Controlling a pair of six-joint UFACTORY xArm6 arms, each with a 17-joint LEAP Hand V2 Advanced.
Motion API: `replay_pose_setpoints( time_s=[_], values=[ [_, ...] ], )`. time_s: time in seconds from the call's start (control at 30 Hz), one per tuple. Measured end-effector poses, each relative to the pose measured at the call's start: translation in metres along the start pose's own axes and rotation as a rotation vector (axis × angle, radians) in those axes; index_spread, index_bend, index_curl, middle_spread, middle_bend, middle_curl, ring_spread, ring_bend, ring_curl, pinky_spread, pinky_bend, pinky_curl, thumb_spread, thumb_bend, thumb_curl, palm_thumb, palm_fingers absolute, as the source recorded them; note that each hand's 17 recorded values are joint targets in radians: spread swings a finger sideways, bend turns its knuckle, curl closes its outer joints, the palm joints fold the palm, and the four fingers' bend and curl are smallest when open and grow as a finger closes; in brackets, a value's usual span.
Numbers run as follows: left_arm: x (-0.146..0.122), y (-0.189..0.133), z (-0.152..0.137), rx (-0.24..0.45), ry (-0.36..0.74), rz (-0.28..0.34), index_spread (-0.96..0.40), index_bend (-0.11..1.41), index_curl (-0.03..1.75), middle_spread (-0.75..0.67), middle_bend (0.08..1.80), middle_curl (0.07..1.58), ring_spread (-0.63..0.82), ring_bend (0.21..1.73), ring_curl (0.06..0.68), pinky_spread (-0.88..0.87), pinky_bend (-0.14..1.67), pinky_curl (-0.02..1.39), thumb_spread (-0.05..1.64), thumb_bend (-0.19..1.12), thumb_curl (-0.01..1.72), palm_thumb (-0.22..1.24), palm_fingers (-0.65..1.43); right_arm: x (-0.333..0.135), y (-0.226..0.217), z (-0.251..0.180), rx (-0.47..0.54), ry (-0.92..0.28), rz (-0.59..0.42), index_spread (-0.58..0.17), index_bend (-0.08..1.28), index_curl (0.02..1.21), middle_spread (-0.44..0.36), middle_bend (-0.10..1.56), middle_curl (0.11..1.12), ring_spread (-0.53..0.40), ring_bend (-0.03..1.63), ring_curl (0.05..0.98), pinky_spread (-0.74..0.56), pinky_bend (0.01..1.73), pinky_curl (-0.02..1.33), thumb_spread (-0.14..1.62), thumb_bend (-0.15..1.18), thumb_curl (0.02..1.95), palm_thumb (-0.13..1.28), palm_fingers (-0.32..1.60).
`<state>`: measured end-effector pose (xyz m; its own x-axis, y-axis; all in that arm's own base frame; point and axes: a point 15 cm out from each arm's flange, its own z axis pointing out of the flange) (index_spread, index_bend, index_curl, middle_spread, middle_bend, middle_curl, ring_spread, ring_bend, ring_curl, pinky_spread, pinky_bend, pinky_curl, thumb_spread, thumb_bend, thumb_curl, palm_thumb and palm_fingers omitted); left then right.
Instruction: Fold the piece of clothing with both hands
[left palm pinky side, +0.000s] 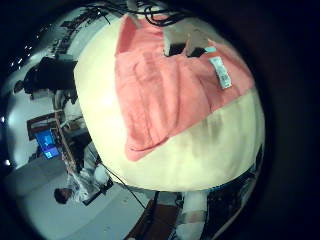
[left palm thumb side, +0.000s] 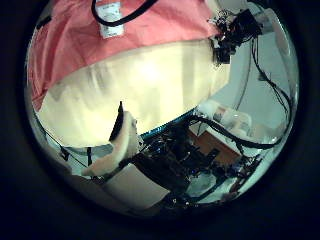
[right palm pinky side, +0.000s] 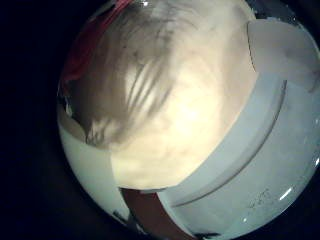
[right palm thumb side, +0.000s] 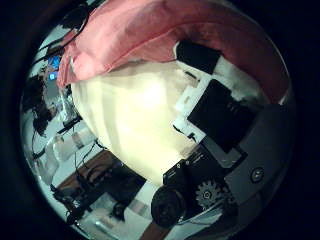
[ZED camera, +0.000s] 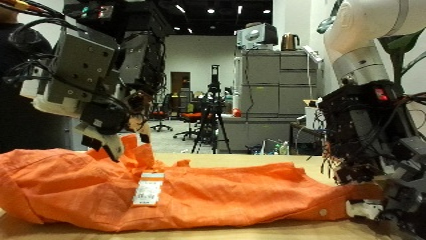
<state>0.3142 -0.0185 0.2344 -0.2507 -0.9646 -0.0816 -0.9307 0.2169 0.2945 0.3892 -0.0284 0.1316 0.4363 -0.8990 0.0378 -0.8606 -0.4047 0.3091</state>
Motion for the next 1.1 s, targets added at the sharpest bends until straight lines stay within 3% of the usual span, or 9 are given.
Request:
replay_pose_setpoints(
  time_s=[0.07,0.17,0.43,1.1],
  values=[
    [-0.001,0.002,0.000,-0.007,-0.001,0.002,0.08,0.14,0.24,0.34,0.20,0.31,0.50,0.56,0.222,0.48,0.40,0.32,1.14,-0.02,0.34,0.52,-0.02,0.001,0.000,0.000,0.001,-0.001,0.001,-0.316,0.58,0.54,-0.142,0.81,0.54,-0.293,0.83,0.417,-0.49,0.59,0.37,1.04,0.00,0.41,0.93,1.51],
    [-0.004,0.004,0.000,-0.009,0.000,-0.003,0.08,0.15,0.24,0.37,0.19,0.31,0.50,0.56,0.222,0.47,0.40,0.32,1.14,-0.02,0.34,0.52,-0.02,0.008,0.004,0.003,0.004,-0.006,0.006,-0.307,0.72,0.61,-0.133,0.94,0.59,-0.278,0.97,0.476,-0.51,0.75,0.44,1.05,0.03,0.44,1.02,1.46],
    [-0.009,0.010,-0.001,-0.017,0.002,-0.009,0.08,0.15,0.24,0.36,0.19,0.31,0.50,0.55,0.217,0.47,0.40,0.32,1.14,-0.02,0.34,0.52,-0.01,0.030,0.023,-0.003,0.007,-0.022,-0.002,-0.277,0.94,0.74,-0.131,1.18,0.71,-0.238,1.21,0.592,-0.41,1.10,0.61,1.10,0.09,0.55,1.16,1.26],
    [-0.049,0.034,-0.004,0.003,0.022,-0.070,0.08,0.15,0.24,0.36,0.21,0.32,0.49,0.56,0.219,0.46,0.40,0.32,1.14,-0.02,0.34,0.52,-0.01,0.062,0.081,-0.069,0.099,0.001,0.044,-0.253,1.04,0.84,-0.119,1.31,0.77,-0.210,1.32,0.664,-0.31,1.24,0.70,1.15,0.06,0.72,1.17,1.13]
  ],
)
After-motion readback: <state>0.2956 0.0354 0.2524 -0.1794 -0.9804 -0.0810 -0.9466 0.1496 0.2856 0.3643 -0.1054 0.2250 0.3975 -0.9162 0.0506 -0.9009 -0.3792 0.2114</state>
